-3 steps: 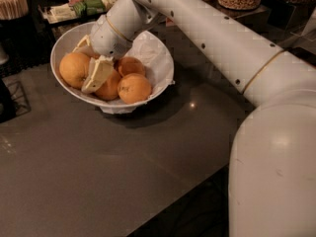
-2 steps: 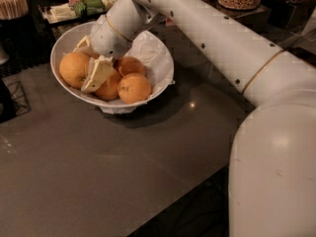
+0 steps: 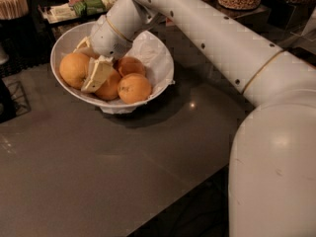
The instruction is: Pick orange from white bowl
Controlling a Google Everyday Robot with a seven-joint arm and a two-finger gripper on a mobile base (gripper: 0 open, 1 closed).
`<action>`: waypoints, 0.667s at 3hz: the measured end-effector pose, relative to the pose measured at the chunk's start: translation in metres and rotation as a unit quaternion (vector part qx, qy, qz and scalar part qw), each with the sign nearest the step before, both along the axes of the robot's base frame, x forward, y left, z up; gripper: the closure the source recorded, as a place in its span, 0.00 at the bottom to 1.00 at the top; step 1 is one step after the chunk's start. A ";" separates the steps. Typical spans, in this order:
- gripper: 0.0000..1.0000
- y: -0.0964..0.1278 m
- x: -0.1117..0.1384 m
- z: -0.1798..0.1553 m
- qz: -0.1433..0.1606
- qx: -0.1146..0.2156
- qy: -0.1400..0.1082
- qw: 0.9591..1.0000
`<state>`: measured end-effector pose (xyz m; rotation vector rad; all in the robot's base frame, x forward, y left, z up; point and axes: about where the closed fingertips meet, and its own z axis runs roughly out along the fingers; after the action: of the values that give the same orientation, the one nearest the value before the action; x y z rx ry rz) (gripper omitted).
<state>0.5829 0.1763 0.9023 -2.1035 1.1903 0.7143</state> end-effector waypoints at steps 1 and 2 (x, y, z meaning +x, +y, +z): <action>1.00 0.000 -0.003 0.001 0.002 0.005 -0.003 1.000; 1.00 -0.014 -0.014 0.014 -0.009 0.026 -0.016 0.999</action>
Offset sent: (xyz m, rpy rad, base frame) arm -0.0233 -0.0450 0.0302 0.1068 -0.0680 -0.0715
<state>0.5688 0.1622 0.9159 -2.0505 1.1596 0.6938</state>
